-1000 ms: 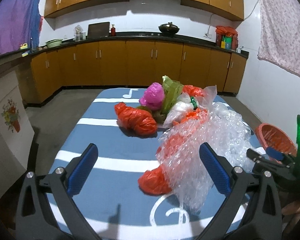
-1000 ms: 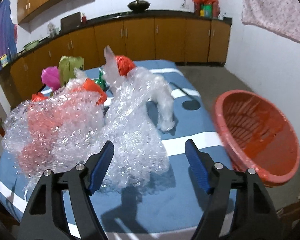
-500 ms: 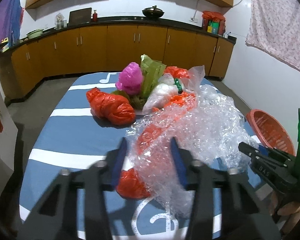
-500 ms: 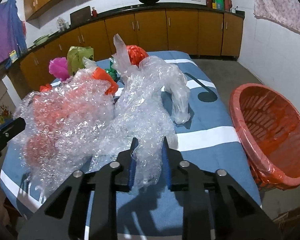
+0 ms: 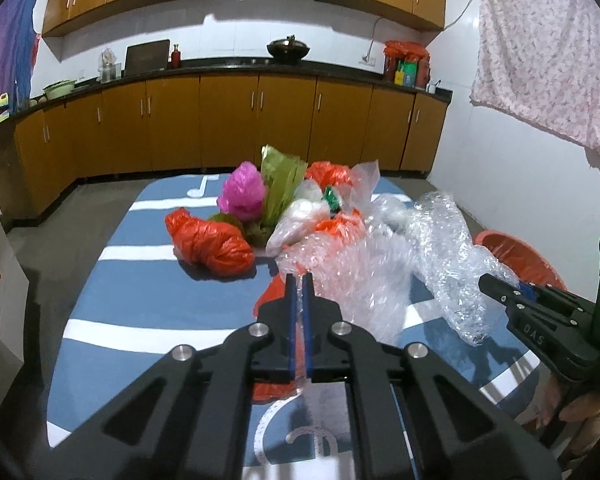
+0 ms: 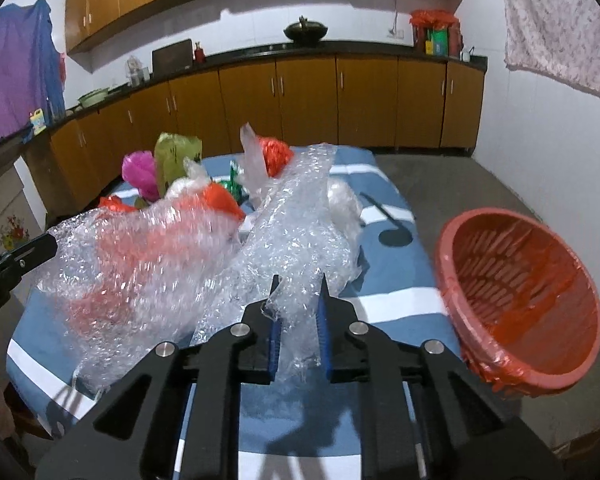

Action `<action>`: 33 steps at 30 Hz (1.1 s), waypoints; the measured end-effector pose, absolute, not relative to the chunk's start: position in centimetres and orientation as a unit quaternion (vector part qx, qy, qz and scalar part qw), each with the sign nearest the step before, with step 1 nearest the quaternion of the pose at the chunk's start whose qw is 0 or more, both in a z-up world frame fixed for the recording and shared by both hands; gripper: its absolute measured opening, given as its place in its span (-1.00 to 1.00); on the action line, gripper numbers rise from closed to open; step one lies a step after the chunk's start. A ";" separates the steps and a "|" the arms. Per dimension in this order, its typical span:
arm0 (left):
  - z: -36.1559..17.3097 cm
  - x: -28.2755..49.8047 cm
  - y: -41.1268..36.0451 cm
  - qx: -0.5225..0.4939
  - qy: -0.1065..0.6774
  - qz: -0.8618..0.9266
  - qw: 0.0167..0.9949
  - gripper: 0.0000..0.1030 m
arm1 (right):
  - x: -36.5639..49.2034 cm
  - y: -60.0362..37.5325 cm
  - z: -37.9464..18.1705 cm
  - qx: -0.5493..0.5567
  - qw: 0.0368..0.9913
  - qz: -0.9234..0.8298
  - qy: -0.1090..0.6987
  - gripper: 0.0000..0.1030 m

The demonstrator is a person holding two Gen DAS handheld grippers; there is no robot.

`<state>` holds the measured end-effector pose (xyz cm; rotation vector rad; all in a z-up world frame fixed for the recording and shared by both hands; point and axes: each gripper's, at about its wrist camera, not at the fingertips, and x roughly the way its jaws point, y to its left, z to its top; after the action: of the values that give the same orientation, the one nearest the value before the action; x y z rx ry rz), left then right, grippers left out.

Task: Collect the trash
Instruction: 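Move the right tool to the bubble wrap and close on it, then carry the bubble wrap with the right tool into the orange basket and release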

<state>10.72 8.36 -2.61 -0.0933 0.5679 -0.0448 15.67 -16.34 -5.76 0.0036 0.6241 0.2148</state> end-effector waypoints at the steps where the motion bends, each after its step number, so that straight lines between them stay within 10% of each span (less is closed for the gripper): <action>1: -2.3 10.6 8.4 -0.046 0.277 -0.022 0.960 -0.92 | 15.5 -16.4 -5.5 0.001 0.948 0.105 0.301 -0.69; 33: 6.1 11.1 -1.4 -0.044 0.187 -0.157 0.969 -0.93 | 14.1 -26.7 -2.1 0.025 0.970 -0.011 0.241 -0.70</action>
<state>11.13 -1.38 6.08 -0.0894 0.3779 -0.3174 14.07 -26.74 -2.05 0.0510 0.4871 -0.0228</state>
